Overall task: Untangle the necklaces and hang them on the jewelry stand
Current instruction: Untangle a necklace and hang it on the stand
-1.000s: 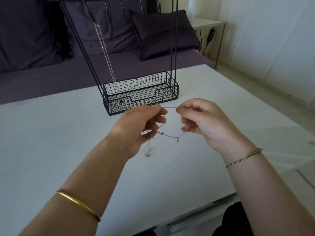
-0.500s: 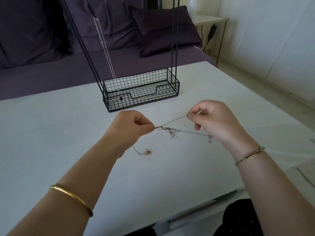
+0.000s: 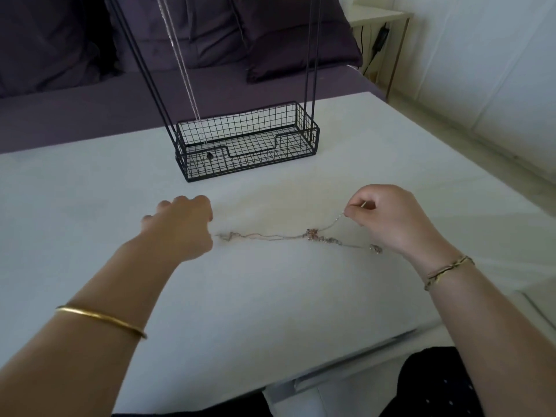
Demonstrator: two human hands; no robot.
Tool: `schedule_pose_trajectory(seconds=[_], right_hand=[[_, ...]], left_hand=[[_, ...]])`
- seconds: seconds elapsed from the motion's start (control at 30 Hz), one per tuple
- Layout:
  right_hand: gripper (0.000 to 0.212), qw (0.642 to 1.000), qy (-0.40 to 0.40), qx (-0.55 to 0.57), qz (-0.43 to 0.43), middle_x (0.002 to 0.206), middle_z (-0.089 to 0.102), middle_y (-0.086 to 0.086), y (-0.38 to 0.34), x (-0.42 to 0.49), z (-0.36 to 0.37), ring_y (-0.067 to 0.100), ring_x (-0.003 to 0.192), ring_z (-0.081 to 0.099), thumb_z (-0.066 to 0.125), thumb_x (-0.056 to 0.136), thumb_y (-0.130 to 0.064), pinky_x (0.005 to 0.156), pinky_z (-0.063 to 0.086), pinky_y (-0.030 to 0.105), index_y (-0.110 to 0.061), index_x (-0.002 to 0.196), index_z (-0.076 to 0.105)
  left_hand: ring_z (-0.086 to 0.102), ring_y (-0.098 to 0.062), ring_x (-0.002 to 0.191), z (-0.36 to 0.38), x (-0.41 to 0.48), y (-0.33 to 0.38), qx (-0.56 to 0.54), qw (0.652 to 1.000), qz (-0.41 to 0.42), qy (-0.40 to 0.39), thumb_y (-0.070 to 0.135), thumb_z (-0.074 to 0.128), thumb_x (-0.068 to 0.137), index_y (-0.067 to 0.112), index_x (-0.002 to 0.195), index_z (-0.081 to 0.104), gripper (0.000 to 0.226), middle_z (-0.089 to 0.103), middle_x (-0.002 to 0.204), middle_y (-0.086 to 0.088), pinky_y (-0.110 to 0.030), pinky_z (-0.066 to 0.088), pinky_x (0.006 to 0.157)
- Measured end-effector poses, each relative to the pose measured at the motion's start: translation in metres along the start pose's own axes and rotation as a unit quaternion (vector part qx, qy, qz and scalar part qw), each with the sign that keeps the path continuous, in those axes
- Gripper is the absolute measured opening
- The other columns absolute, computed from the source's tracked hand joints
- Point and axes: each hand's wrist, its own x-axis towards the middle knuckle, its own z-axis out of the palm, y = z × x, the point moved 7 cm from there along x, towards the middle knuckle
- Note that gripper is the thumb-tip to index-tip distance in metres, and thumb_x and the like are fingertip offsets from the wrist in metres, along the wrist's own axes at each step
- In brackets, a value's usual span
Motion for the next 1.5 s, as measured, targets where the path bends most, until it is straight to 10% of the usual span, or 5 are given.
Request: schedule_pose_trajectory(seconds=[0.3, 0.77, 1.0, 1.23, 1.5], right_hand=[[0.024, 0.995, 0.072, -0.073, -0.008, 0.110, 0.061, 0.006, 0.000, 0.013, -0.004, 0.026, 0.103, 0.053, 0.059, 0.088, -0.013, 0.084, 0.042, 0.031, -0.017, 0.110, 0.066], [0.007, 0.991, -0.052, -0.072, -0.100, 0.086, 0.058, 0.002, -0.019, -0.014, 0.027, 0.021, 0.083, 0.058, 0.062, 0.081, -0.008, 0.071, 0.044, 0.029, -0.011, 0.080, 0.068], [0.015, 0.977, -0.098, 0.188, 0.004, 0.066, 0.063, 0.000, -0.009, -0.012, 0.015, 0.004, 0.053, 0.057, 0.055, 0.091, -0.004, 0.053, 0.041, 0.016, -0.013, 0.078, 0.055], [0.024, 0.895, -0.107, 0.416, 0.118, 0.069, 0.048, 0.006, -0.007, -0.017, 0.018, 0.011, 0.040, 0.050, 0.037, 0.094, 0.006, 0.047, 0.043, 0.023, -0.011, 0.087, 0.054], [0.012, 0.954, -0.073, 0.287, 0.056, 0.070, 0.053, -0.005, -0.013, -0.015, 0.004, -0.001, 0.043, 0.043, 0.068, 0.082, -0.007, 0.045, 0.036, 0.014, -0.018, 0.082, 0.065]], left_hand=[[0.053, -0.015, 0.102, 0.014, -0.023, 0.126, -0.142, 0.949, 0.282, 0.007, 0.017, 0.062, 0.088, 0.023, 0.105, 0.063, 0.018, 0.052, 0.108, 0.002, -0.031, 0.046, 0.090], [0.054, -0.025, 0.092, 0.017, -0.006, 0.124, -0.148, 0.962, 0.221, 0.066, 0.018, 0.056, 0.094, 0.014, 0.092, 0.057, 0.004, 0.051, 0.102, -0.005, -0.040, 0.048, 0.084], [0.055, -0.018, 0.081, 0.012, -0.004, 0.120, -0.223, 0.952, 0.195, 0.079, 0.016, 0.044, 0.098, 0.013, 0.095, 0.050, 0.008, 0.059, 0.094, -0.001, -0.029, 0.042, 0.063], [0.070, -0.022, 0.082, 0.007, -0.001, 0.107, -0.512, 0.854, 0.090, 0.009, 0.004, 0.039, 0.093, -0.006, 0.083, 0.060, 0.025, 0.073, 0.080, -0.007, -0.048, 0.053, 0.085], [0.040, -0.014, 0.057, -0.007, -0.009, 0.112, -0.571, 0.816, 0.083, -0.001, 0.003, 0.031, 0.091, 0.010, 0.077, 0.050, 0.024, 0.044, 0.066, -0.001, -0.030, 0.046, 0.065]])
